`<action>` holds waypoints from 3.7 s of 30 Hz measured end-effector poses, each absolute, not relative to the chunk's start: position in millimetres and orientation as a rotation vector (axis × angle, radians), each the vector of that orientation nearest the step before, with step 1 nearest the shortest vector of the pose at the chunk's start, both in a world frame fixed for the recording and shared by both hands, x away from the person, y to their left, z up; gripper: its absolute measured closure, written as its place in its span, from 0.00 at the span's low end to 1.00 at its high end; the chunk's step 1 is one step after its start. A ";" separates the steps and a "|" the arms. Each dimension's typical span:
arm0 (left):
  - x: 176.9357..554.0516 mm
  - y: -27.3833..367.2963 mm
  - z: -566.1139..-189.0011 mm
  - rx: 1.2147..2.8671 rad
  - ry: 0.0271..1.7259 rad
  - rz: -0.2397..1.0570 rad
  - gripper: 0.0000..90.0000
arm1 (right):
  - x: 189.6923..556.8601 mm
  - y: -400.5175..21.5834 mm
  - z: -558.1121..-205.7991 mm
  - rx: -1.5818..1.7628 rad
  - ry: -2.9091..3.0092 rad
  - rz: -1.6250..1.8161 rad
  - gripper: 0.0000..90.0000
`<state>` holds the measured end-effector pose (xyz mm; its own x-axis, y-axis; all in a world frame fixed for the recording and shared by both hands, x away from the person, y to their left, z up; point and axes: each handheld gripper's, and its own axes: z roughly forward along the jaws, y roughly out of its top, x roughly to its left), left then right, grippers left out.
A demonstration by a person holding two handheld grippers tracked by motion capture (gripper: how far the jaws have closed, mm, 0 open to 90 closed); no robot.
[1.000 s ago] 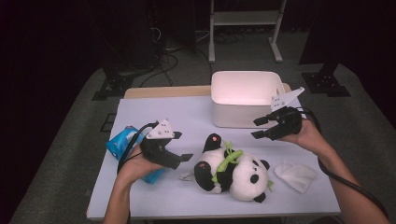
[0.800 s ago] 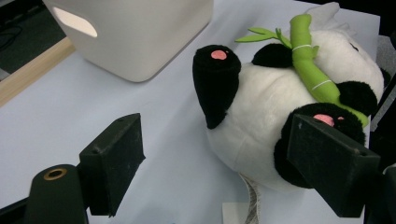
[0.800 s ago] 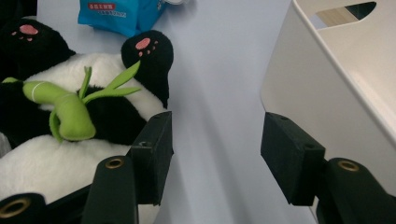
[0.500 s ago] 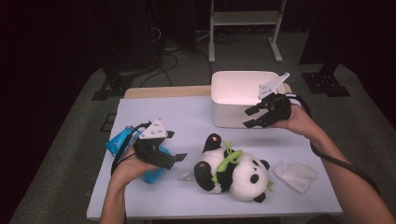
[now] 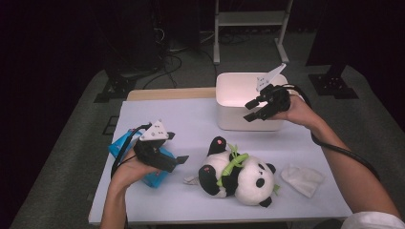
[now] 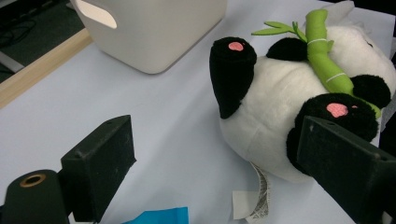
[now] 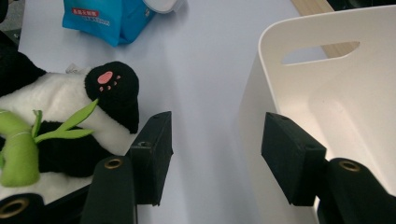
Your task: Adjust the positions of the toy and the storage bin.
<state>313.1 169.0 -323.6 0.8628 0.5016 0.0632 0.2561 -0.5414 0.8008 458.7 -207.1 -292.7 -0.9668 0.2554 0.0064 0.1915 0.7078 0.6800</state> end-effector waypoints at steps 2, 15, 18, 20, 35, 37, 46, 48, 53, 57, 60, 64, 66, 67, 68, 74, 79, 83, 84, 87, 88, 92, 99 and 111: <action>313.1 170.5 -324.5 2.169 0.553 0.358 0.11 | 462.7 -205.6 -291.5 0.371 2.824 1.096 0.47; 312.4 172.2 -326.3 2.176 0.558 0.347 0.11 | 479.1 -201.0 -288.2 0.376 2.821 1.031 0.47; 312.5 171.7 -325.6 2.174 0.557 0.344 0.11 | 483.4 -202.1 -288.3 0.385 2.821 1.022 0.47; 312.7 171.9 -325.9 2.171 0.555 0.339 0.11 | 485.4 -201.9 -289.2 0.391 2.822 1.021 0.47; 310.6 175.3 -327.1 2.176 0.562 0.336 0.10 | 498.6 -196.2 -304.4 0.409 2.851 0.939 0.53; 310.7 176.2 -327.2 2.181 0.558 0.335 0.10 | 499.5 -194.3 -306.7 0.405 2.856 0.925 0.58; 309.1 178.6 -327.9 2.178 0.572 0.328 0.10 | 506.2 -180.6 -320.9 0.363 2.898 0.894 0.87; 308.8 179.7 -327.6 2.174 0.576 0.329 0.10 | 506.4 -177.6 -321.2 0.343 2.900 0.867 0.93; 307.9 182.1 -326.5 2.170 0.578 0.332 0.10 | 509.4 -174.6 -319.5 0.302 2.927 0.832 0.95; 307.6 183.5 -326.4 2.167 0.581 0.333 0.10 | 506.5 -168.4 -318.8 0.262 2.936 0.840 0.97; 306.8 182.9 -326.3 2.163 0.583 0.329 0.10 | 502.8 -159.9 -318.9 0.237 2.944 0.849 0.97; 305.9 182.4 -326.2 2.166 0.580 0.325 0.10 | 497.1 -153.2 -318.6 0.213 2.949 0.853 0.97; 305.8 182.2 -326.2 2.169 0.578 0.325 0.10 | 492.8 -149.8 -318.6 0.198 2.951 0.856 0.97; 305.8 181.9 -326.3 2.167 0.579 0.326 0.10 | 490.2 -147.8 -318.4 0.189 2.953 0.860 0.97; 305.9 181.7 -326.3 2.170 0.575 0.325 0.10 | 487.4 -145.6 -318.2 0.177 2.956 0.866 0.97; 305.1 178.1 -326.7 2.181 0.563 0.318 0.10 | 472.4 -129.9 -317.9 0.124 2.971 0.888 0.97; 304.1 176.9 -326.6 2.183 0.557 0.313 0.10 | 461.9 -118.2 -318.3 0.089 2.975 0.905 0.97; 303.4 176.5 -326.4 2.181 0.555 0.313 0.10 | 454.5 -109.1 -318.6 0.069 2.975 0.899 0.96; 303.1 176.3 -326.4 2.181 0.554 0.313 0.10 | 453.1 -107.4 -318.8 0.070 2.975 0.899 0.96; 302.7 176.5 -325.7 2.186 0.546 0.314 0.10 | 449.5 -103.0 -318.4 0.061 2.975 0.891 0.96; 302.8 176.4 -325.7 2.186 0.546 0.314 0.10 | 448.3 -101.5 -318.2 0.058 2.977 0.891 0.96; 302.1 175.2 -326.0 2.184 0.544 0.309 0.10 | 443.3 -96.2 -318.0 0.040 2.982 0.893 0.96; 301.3 174.2 -325.5 2.186 0.538 0.308 0.10 | 437.3 -90.0 -318.3 0.018 2.985 0.888 0.96; 301.4 172.0 -326.6 2.192 0.527 0.303 0.10 | 439.9 -103.5 -305.6 0.100 2.975 0.992 0.82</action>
